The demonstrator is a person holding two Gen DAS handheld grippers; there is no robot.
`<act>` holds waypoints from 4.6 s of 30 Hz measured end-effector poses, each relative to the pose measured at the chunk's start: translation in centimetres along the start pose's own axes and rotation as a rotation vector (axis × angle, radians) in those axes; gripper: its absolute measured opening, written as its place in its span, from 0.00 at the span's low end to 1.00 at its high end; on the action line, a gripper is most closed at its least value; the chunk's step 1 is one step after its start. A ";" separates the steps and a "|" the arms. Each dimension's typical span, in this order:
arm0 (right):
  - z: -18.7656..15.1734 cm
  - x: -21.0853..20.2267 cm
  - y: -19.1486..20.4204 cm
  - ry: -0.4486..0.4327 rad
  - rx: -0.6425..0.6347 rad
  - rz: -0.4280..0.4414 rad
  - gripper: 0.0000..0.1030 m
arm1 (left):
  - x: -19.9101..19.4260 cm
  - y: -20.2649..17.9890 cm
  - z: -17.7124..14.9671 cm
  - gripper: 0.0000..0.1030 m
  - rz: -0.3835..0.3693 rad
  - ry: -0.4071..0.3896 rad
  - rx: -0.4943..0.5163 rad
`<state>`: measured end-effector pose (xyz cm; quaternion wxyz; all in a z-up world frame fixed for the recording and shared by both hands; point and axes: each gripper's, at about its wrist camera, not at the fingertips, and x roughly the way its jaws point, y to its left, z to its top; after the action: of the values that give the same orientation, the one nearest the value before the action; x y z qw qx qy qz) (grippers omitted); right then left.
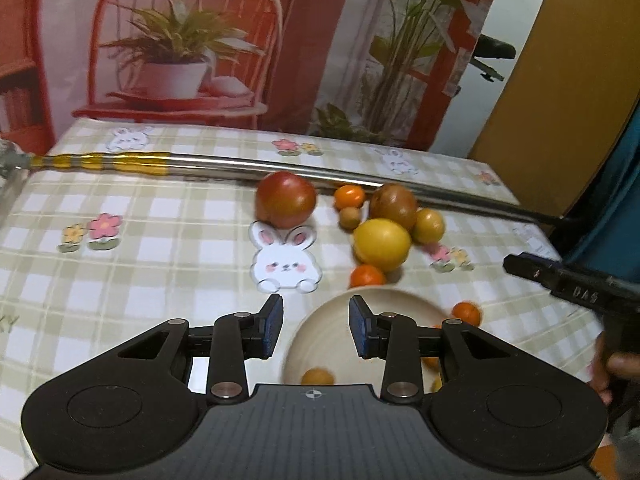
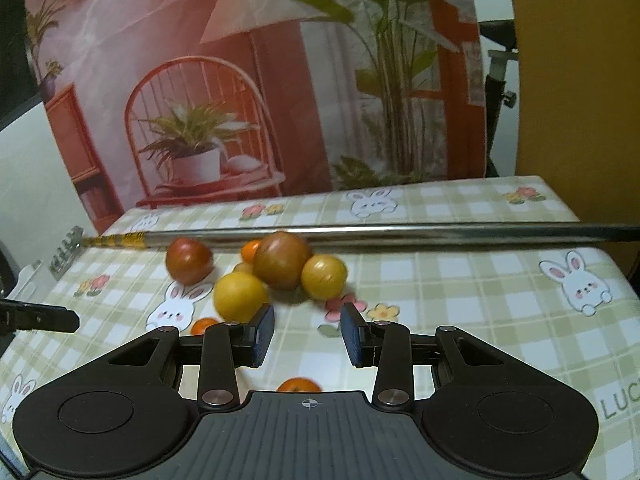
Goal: Organize fruits
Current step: 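Grasp a tangerine with the left tool while the right tool grasps a yellow grapefruit, then carry the tangerine into the plate and open the left tool while the right tool carries the grapefruit there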
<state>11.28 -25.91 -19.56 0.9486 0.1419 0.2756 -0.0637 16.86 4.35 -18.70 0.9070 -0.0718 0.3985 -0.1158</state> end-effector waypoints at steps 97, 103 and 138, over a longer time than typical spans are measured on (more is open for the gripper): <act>2.3 15.7 4.9 0.273 -0.073 0.207 0.50 | 2.5 -0.7 -1.1 0.35 0.011 0.028 0.067; 1.9 14.7 4.5 0.264 -0.071 0.198 0.49 | 2.5 -0.6 -1.2 0.35 0.013 0.035 0.069; -1.5 4.0 2.2 0.110 0.022 0.169 0.49 | 7.8 -3.5 -1.9 0.35 0.033 0.135 0.216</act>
<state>14.35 -23.49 -22.44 0.9325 0.1784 0.3134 0.0211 20.04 -1.13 -24.70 0.8823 0.0408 0.4449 -0.1479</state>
